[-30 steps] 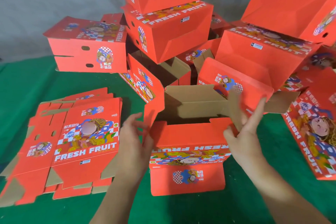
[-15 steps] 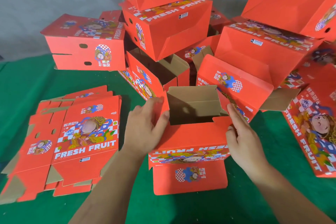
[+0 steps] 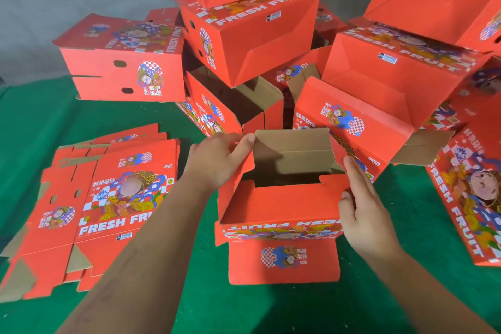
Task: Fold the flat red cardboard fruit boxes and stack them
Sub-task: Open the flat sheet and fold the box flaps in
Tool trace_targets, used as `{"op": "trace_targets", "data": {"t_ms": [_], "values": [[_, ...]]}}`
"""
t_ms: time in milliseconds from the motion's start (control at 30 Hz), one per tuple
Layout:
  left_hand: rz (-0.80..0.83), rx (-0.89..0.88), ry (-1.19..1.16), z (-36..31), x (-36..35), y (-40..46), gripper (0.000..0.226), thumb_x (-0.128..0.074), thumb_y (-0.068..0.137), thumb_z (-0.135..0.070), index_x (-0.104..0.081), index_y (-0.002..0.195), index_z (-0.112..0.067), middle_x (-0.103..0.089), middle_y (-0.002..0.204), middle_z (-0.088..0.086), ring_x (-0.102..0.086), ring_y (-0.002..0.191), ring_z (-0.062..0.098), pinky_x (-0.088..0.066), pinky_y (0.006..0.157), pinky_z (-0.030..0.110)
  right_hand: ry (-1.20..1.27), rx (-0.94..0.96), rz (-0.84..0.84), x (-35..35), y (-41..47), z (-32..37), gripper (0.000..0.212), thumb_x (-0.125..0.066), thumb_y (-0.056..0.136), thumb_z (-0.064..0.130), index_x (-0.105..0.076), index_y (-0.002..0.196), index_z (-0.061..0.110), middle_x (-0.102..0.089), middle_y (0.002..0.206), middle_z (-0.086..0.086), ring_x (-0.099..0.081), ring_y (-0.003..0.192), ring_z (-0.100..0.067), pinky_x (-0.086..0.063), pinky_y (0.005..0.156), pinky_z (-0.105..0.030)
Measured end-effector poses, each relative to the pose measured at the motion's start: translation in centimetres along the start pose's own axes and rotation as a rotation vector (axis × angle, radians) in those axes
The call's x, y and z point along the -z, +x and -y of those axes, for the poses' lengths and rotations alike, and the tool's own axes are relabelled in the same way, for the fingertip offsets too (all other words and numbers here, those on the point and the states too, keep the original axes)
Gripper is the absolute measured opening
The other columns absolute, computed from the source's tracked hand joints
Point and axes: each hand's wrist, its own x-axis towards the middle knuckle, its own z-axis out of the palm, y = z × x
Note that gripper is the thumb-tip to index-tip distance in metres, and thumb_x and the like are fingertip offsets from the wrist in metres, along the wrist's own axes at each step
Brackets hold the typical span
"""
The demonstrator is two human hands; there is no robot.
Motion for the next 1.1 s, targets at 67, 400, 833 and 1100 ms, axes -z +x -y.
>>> {"op": "trace_targets", "data": {"t_ms": [67, 400, 833, 1100], "values": [[-0.025, -0.209, -0.040, 0.3, -0.4, -0.3, 0.040, -0.038, 0.102, -0.058, -0.070, 0.113, -0.037, -0.068, 0.102, -0.007, -0.064, 0.103, 0.019, -0.047, 0.097, 0.049, -0.015, -0.019, 0.052, -0.6, -0.4, -0.1, 0.071, -0.045, 0.104, 0.011, -0.013, 0.164, 0.033, -0.007, 0.165, 0.029, -0.002, 0.146, 0.020, -0.007, 0.112, -0.002], [0.039, -0.528, -0.151, 2.5, -2.6, -2.3, 0.079, -0.058, 0.089, -0.072, -0.050, 0.147, -0.019, -0.062, 0.118, -0.004, -0.057, 0.106, 0.011, -0.042, 0.099, 0.028, 0.124, -0.008, -0.012, -2.3, -1.3, -0.6, 0.065, -0.041, 0.103, -0.006, -0.032, 0.160, 0.023, -0.026, 0.166, 0.014, -0.017, 0.150, 0.010, -0.015, 0.116, -0.005], [-0.040, 0.358, -0.474, 1.3, -5.5, 1.9, 0.088, -0.059, 0.075, -0.081, -0.051, 0.142, -0.025, -0.065, 0.131, -0.002, -0.061, 0.124, 0.022, -0.046, 0.099, 0.033, 0.129, 0.061, -0.029, -3.0, -2.1, -1.8, 0.072, -0.043, 0.099, -0.009, -0.037, 0.158, 0.031, -0.022, 0.167, 0.019, -0.023, 0.152, 0.000, -0.029, 0.113, -0.011], [-0.169, -0.076, -0.257, 3.7, -6.1, -1.8, 0.058, -0.034, 0.100, -0.070, -0.064, 0.121, -0.026, -0.068, 0.117, -0.003, -0.062, 0.114, 0.027, -0.046, 0.096, 0.045, 0.127, -0.008, 0.074, -2.6, -1.7, -2.7, 0.043, -0.043, 0.100, 0.048, -0.058, 0.140, 0.044, -0.030, 0.158, 0.027, -0.025, 0.147, 0.008, -0.030, 0.110, -0.019]]}}
